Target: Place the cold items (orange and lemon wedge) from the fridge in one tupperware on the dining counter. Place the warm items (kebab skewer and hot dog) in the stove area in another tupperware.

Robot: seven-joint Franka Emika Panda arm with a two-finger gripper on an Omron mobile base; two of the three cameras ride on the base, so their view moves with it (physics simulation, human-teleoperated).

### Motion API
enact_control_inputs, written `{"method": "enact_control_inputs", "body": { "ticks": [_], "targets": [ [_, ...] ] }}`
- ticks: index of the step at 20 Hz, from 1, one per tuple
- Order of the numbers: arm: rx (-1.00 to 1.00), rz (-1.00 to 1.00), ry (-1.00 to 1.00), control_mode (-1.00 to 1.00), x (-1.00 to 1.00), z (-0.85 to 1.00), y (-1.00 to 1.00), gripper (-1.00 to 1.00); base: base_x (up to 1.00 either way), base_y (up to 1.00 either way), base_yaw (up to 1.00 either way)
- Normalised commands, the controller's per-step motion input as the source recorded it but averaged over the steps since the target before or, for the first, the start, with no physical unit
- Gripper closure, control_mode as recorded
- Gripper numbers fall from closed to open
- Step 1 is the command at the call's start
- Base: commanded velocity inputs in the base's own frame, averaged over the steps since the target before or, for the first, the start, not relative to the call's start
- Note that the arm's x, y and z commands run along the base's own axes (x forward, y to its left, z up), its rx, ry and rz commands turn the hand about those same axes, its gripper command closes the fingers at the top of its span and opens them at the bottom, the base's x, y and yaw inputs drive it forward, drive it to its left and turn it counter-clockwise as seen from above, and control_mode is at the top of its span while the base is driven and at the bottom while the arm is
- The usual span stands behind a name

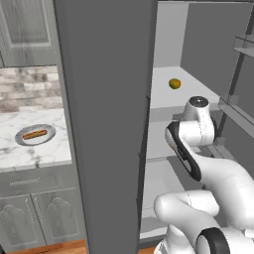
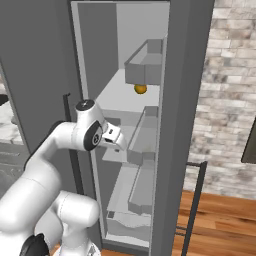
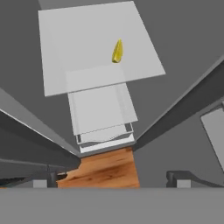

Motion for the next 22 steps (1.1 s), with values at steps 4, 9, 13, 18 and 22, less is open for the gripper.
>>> {"method": "enact_control_inputs", "body": {
  "ticks": [4,9,13,18,22],
  "targets": [
    [0.00,-0.05,0.00,-1.00,0.29,-0.30,-0.03,-1.00,0.00,0.00,0.00],
    [0.00,-0.02,0.00,-1.00,0.36,-0.26,-0.14,-1.00,0.00,0.00,0.00],
    [0.00,0.00,0.00,-1.00,0.43,-0.23,-0.17,-1.00,0.00,0.00,0.00],
    [0.00,0.00,0.00,-1.00,0.39,-0.18,-0.12,-1.00,0.00,0.00,0.00],
    [0.00,0.00,0.00,-1.00,0.24,-0.21,-0.10,-1.00,0.00,0.00,0.00]
  ]
}}
